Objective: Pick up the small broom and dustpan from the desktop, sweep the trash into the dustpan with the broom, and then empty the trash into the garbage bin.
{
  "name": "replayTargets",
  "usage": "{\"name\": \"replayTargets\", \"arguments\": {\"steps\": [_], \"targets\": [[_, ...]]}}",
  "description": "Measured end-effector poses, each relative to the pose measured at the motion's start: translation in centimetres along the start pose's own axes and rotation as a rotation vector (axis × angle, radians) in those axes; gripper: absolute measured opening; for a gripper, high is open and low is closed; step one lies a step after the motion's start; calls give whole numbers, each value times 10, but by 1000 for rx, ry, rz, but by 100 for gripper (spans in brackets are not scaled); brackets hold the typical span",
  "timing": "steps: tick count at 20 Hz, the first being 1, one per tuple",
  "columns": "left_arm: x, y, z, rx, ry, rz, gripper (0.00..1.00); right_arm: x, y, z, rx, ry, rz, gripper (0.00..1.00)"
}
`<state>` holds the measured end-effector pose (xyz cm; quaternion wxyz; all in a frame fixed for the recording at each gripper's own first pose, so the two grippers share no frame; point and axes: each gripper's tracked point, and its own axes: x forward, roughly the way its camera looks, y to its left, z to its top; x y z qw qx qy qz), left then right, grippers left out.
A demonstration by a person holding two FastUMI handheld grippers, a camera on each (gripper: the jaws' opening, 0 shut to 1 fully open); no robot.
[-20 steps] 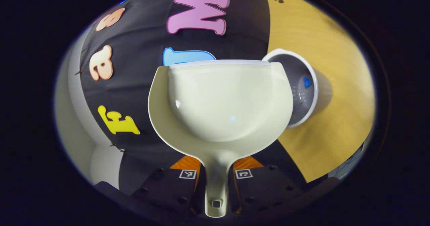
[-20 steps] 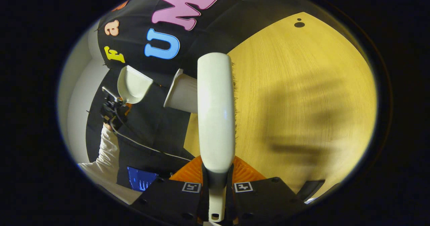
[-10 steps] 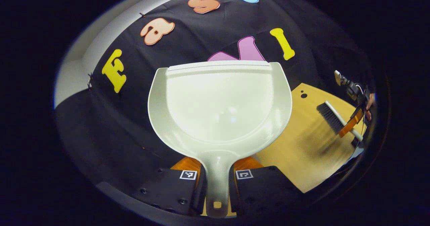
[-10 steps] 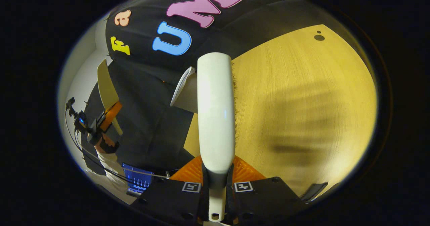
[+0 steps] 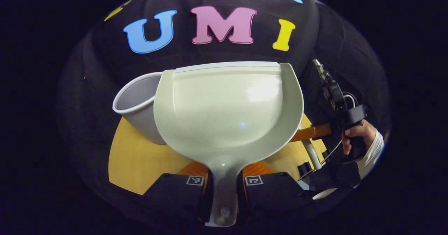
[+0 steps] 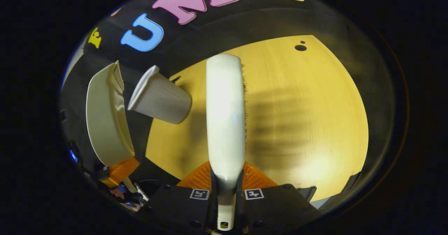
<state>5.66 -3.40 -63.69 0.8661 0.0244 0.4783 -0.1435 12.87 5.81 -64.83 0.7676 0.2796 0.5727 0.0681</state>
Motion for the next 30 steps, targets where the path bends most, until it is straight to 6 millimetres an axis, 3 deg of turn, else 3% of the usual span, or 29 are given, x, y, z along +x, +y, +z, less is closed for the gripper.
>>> {"name": "replayTargets", "arguments": {"steps": [2,4,9,12,13,15,20,30], "targets": [[40,-8,-17,-71,120,12,26,20,-5,-9,-20,50,-79,22],[63,3,-29,-82,214,81,26,39,-14,-22,-18,119,-132,22],[63,-5,-28,-73,359,124,26,72,-35,-53,-17,208,-236,22],[63,-2,-27,-89,419,140,26,83,-42,-64,-26,254,-276,19],[62,-1,-26,-84,432,151,26,86,-45,-66,-29,263,-292,25],[64,-1,-25,-84,451,158,26,91,-50,-72,-19,285,-312,22],[64,-4,-20,-99,498,145,26,97,-59,-84,-12,332,-339,19],[66,-3,-22,-73,587,152,28,100,-57,-86,0,341,-340,24]]}}
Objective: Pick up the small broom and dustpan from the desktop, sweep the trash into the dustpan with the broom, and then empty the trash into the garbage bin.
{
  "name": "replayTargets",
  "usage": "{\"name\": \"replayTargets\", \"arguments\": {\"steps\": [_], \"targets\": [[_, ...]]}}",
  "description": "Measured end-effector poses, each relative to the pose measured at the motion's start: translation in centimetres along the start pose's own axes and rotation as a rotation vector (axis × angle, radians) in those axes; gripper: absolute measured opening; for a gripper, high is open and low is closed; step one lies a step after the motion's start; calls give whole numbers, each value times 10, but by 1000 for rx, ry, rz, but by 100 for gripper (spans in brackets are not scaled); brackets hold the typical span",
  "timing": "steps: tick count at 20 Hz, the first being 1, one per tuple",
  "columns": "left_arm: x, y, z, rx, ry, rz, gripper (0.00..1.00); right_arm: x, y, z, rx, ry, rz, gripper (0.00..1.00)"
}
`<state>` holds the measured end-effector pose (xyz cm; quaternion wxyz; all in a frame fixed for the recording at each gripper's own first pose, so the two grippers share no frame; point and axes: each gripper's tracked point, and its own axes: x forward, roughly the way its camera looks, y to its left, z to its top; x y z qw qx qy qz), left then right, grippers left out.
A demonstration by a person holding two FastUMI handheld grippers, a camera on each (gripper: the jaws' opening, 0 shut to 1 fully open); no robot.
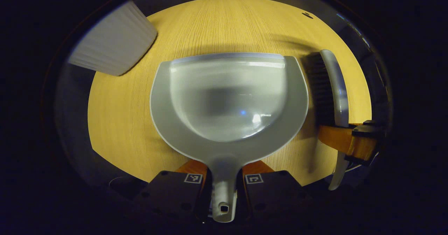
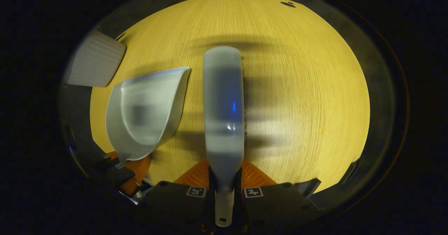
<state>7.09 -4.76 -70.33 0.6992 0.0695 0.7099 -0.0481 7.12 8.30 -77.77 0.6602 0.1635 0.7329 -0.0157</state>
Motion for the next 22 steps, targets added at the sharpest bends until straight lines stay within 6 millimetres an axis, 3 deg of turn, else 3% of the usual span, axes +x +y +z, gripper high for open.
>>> {"name": "replayTargets", "arguments": {"steps": [6,8,9,10,11,16,22], "targets": [[2,3,4,-11,-22,-6,30,5,0,-10,-26,24,-14,32],[-3,0,0,-12,-15,-24,48,4,2,-6,-23,17,-11,36],[-3,1,0,-4,-12,-22,69,3,6,-6,-22,11,-3,54],[-6,3,3,7,-22,-7,82,2,6,-6,-29,6,-6,73],[-7,4,3,17,-27,5,88,0,5,-6,-34,2,-11,92],[-20,-2,7,41,-90,-9,88,-5,1,-7,-29,-16,-23,96],[-45,-10,-6,37,-174,-75,88,-37,3,-9,-52,-105,-14,96]]}}
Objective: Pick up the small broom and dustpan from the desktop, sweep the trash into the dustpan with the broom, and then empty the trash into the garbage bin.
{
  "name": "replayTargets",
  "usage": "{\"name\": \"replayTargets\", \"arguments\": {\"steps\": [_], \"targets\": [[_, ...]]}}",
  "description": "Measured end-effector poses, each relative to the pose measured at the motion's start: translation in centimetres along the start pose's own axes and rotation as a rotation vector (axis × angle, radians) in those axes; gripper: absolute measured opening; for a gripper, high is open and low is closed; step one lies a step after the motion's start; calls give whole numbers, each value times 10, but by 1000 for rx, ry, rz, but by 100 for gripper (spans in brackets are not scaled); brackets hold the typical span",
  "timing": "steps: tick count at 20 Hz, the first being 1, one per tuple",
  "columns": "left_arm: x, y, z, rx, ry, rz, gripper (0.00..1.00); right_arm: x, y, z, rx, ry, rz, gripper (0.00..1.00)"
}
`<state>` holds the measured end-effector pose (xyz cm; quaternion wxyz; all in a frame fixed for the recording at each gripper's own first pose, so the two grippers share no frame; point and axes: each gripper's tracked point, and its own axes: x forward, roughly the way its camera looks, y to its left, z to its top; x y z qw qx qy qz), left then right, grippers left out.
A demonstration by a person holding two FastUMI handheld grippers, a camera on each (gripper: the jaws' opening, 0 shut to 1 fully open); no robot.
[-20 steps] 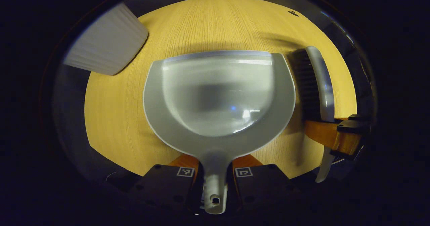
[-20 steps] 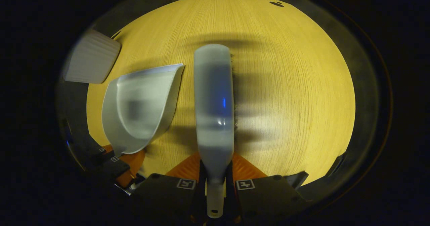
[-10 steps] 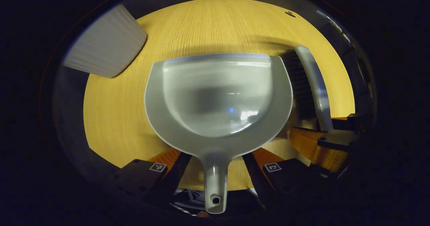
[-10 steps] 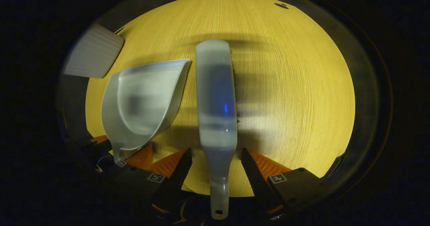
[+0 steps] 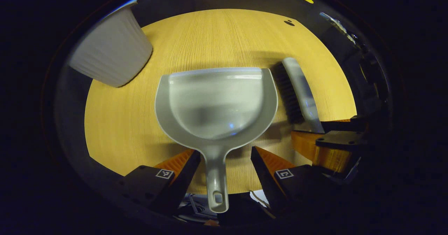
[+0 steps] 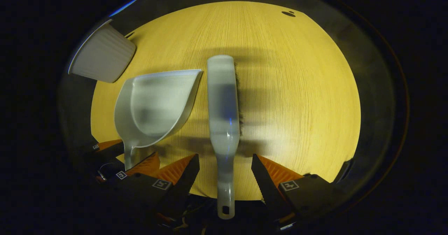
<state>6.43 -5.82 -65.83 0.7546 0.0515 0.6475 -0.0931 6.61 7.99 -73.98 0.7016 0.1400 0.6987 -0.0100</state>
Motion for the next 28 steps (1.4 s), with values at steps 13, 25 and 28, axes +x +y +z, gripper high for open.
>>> {"name": "replayTargets", "arguments": {"steps": [13,25,28], "targets": [[-131,-22,-27,133,-360,-49,88,-130,18,-25,3,-382,-10,96],[-282,-29,-15,59,-926,-149,87,-327,18,-16,-68,-966,-113,95],[-335,-32,-7,26,-1114,-151,87,-375,21,-3,-105,-1123,-101,95]]}}
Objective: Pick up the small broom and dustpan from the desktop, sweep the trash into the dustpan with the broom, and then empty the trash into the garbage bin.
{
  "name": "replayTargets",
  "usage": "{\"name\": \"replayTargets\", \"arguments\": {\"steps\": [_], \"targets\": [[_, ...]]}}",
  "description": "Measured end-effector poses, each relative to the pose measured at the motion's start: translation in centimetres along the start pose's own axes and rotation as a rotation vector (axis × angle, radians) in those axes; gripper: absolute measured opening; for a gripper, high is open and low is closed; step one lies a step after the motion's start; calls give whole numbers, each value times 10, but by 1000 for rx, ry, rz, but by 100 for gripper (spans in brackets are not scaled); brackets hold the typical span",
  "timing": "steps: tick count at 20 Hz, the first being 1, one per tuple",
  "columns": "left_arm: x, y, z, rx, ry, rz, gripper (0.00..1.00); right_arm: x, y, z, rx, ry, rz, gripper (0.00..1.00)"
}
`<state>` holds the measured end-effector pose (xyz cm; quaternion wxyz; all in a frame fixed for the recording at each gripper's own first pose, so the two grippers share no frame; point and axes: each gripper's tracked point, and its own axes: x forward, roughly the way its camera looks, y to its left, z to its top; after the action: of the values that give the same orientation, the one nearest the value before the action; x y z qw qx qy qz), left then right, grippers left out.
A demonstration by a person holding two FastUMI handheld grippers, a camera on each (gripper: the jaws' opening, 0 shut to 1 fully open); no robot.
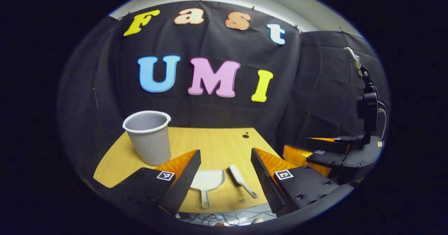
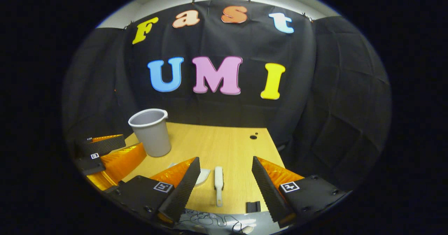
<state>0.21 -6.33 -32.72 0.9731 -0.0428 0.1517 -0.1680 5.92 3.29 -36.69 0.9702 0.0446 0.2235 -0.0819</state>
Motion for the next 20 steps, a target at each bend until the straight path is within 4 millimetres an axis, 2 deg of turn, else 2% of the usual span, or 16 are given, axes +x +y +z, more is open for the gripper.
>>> {"name": "replayTargets", "arguments": {"steps": [2,4,5,6,7,9,12,13,17,18,20], "targets": [[-13,-8,37,28,-154,29,86,-14,-3,33,-6,-94,12,95],[-32,-17,62,89,-263,60,85,-30,-16,69,-16,-173,10,95],[-35,-24,69,120,-286,68,84,-36,-21,81,-24,-203,5,95],[-36,-33,75,137,-280,83,84,-44,-31,97,-24,-241,0,90],[-35,-28,74,127,-280,84,84,-53,-40,107,-26,-267,-6,95],[-40,-34,82,60,-309,45,84,-64,-54,128,-31,-331,-15,95],[-50,-29,89,57,-335,69,84,-77,-69,144,-50,-395,-13,95],[-54,-33,91,75,-347,88,84,-78,-67,147,-43,-401,3,92],[-51,-38,93,104,-337,77,84,-81,-71,168,-23,-435,24,95],[-51,-38,95,109,-335,75,84,-83,-71,170,-25,-443,29,92],[-52,-40,95,115,-338,68,84,-86,-71,174,-35,-454,37,92]]}}
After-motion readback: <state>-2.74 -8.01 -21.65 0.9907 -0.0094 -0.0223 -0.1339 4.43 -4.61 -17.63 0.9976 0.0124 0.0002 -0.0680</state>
